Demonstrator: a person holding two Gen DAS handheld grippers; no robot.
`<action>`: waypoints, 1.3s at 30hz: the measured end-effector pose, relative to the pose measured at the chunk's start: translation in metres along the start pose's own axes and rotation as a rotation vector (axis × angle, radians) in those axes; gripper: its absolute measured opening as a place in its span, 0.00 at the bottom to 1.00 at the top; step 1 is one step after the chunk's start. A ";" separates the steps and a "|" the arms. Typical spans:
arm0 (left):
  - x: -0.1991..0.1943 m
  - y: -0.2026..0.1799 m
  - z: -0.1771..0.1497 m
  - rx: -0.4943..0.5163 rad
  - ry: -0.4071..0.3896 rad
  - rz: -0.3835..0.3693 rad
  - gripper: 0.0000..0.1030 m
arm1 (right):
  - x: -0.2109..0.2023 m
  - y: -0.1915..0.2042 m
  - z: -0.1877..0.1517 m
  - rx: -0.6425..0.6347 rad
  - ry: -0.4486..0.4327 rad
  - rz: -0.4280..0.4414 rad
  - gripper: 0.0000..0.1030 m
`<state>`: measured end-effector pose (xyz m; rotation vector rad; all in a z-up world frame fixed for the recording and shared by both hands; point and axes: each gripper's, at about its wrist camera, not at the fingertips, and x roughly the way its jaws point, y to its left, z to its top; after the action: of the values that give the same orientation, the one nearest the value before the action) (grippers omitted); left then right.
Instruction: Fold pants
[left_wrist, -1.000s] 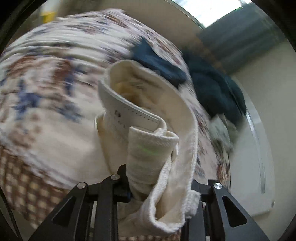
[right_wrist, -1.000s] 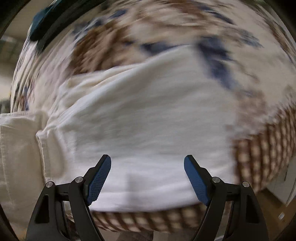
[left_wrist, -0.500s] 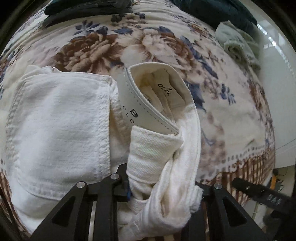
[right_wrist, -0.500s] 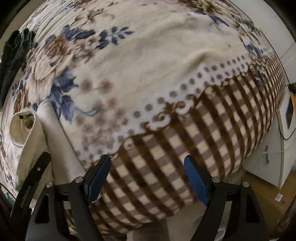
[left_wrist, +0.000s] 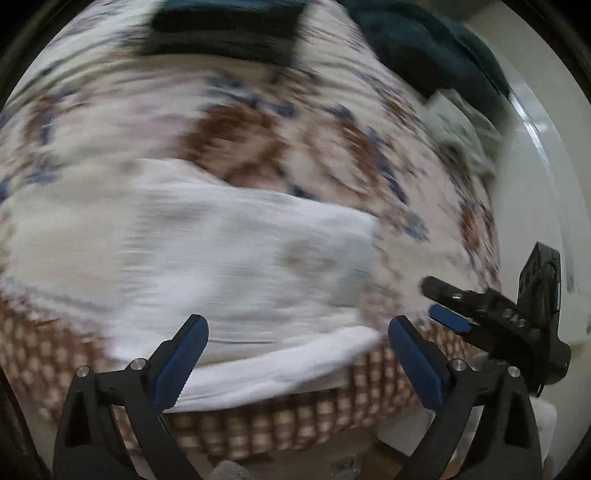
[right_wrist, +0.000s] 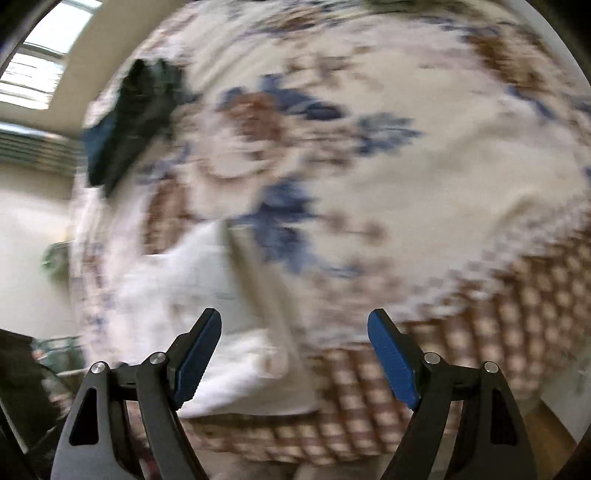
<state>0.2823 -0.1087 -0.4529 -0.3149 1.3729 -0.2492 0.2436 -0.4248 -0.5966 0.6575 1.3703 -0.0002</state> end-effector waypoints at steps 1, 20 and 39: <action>-0.005 0.014 0.002 -0.022 -0.021 0.037 0.97 | 0.008 0.009 0.001 -0.010 0.024 0.029 0.85; 0.026 0.118 0.075 -0.121 -0.017 0.173 0.97 | 0.043 0.039 -0.025 -0.029 -0.020 -0.003 0.12; 0.143 0.119 0.149 -0.130 0.185 -0.118 0.22 | 0.070 -0.032 0.014 0.045 0.055 -0.099 0.18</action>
<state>0.4539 -0.0379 -0.6025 -0.4915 1.5583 -0.2933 0.2601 -0.4310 -0.6731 0.6306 1.4581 -0.0934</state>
